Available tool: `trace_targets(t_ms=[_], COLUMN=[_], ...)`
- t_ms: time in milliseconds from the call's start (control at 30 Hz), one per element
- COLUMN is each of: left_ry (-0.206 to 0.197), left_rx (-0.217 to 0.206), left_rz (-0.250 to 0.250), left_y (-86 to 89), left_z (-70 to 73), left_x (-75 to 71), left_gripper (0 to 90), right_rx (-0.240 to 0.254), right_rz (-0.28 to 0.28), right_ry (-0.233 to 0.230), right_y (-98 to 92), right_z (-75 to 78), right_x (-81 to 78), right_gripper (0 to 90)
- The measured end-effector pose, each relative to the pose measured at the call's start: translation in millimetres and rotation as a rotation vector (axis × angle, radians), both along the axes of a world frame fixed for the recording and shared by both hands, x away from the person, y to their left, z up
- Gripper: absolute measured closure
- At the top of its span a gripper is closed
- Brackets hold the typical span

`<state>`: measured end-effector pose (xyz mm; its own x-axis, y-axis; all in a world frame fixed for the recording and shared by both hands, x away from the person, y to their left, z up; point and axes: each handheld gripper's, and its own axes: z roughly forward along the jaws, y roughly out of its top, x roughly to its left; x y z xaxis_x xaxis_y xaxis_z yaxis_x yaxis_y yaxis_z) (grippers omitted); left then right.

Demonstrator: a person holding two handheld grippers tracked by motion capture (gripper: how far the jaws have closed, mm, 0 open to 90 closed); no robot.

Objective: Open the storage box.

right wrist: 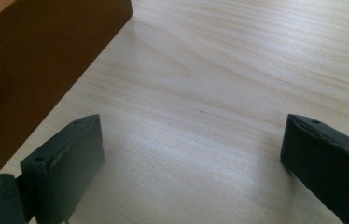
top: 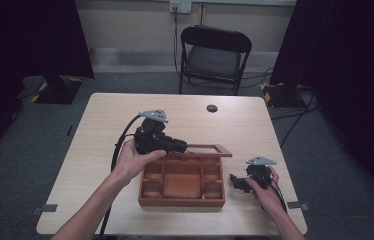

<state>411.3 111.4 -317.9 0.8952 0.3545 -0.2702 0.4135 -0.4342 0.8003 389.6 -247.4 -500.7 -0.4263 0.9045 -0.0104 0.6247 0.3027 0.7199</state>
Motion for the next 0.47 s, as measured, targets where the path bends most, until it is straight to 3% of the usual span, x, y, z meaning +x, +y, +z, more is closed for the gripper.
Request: trace_targets(t_ms=[467], left_ry=[0.001], left_rx=[0.000], left_rz=[-0.003], left_y=[0.6], left_z=[0.0], left_x=[0.4], left_gripper=[81.8], right_rx=[-0.001], right_rz=[0.001], right_ry=[-0.001], right_y=[-0.1], right_z=[0.0], right_x=[0.2], right_gripper=[5.1])
